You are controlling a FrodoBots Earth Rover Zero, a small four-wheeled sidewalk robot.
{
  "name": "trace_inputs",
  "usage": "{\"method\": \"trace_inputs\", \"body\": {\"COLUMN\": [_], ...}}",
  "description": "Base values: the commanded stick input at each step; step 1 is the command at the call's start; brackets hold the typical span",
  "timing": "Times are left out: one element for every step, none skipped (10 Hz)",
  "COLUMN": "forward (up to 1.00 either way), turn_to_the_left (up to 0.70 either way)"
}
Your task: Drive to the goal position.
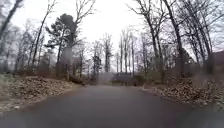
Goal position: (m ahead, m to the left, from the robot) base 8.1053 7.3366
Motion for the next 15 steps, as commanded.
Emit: {"method": "trace_inputs", "body": {"forward": [1.00, 1.00, 1.00, 1.00, 1.00, 1.00, 1.00, 1.00, 1.00, 1.00, 1.00, 1.00, 1.00, 1.00, 1.00], "turn_to_the_left": [0.00, 0.00, 0.00, 0.00, 0.00, 0.00, 0.03, 0.23, 0.40, 0.28, 0.06, 0.01, 0.00, 0.00, 0.00]}}
